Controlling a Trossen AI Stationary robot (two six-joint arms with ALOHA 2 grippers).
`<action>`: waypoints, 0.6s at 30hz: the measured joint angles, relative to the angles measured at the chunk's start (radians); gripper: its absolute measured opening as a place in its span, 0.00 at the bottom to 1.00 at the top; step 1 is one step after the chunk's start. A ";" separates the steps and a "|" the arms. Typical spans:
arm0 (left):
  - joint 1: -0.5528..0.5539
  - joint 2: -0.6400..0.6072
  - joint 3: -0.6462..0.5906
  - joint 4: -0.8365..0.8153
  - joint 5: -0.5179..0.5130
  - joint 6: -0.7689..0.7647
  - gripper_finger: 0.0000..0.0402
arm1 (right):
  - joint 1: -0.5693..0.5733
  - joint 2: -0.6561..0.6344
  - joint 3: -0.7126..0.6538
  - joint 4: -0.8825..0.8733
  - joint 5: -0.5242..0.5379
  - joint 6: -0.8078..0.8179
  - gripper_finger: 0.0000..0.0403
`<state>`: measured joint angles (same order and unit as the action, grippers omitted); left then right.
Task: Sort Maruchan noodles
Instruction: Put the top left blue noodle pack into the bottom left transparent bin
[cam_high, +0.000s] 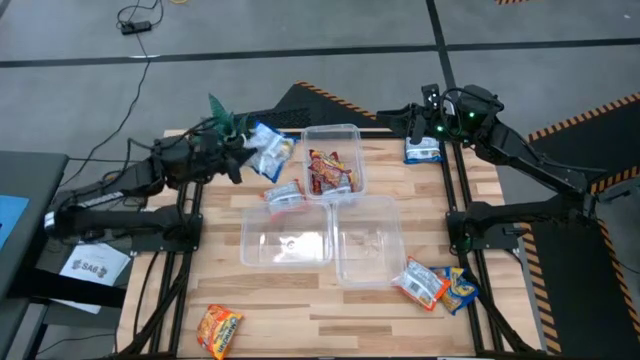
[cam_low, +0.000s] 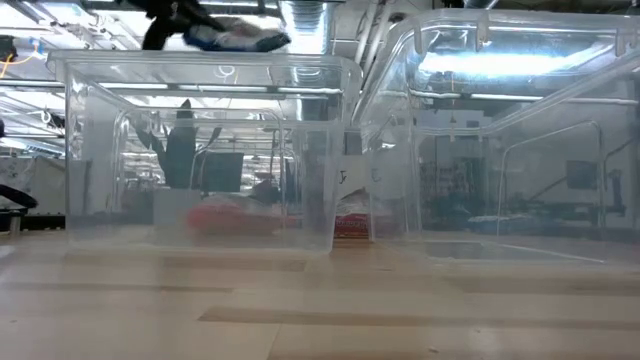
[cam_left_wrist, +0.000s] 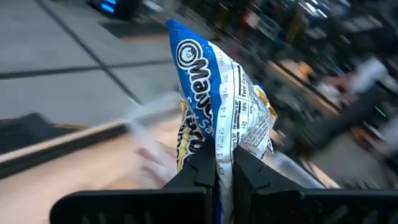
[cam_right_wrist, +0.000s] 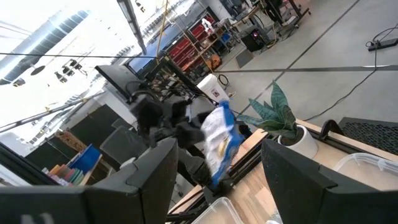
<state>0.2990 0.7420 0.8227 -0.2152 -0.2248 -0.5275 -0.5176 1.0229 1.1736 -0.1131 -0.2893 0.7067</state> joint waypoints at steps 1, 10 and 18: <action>-0.025 0.028 0.016 0.000 0.036 0.000 0.00 | 0.000 0.000 0.000 0.000 0.000 0.000 0.63; -0.354 0.184 0.074 -0.147 0.290 -0.131 0.00 | 0.000 0.000 0.000 -0.030 0.000 -0.001 0.63; -0.558 0.260 0.074 -0.325 -0.002 -0.237 0.00 | 0.000 0.000 0.000 -0.048 0.000 -0.001 0.63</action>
<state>-0.2595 1.0020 0.8967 -0.5402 -0.2264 -0.7642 -0.5176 1.0233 1.1736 -0.1608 -0.2890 0.7056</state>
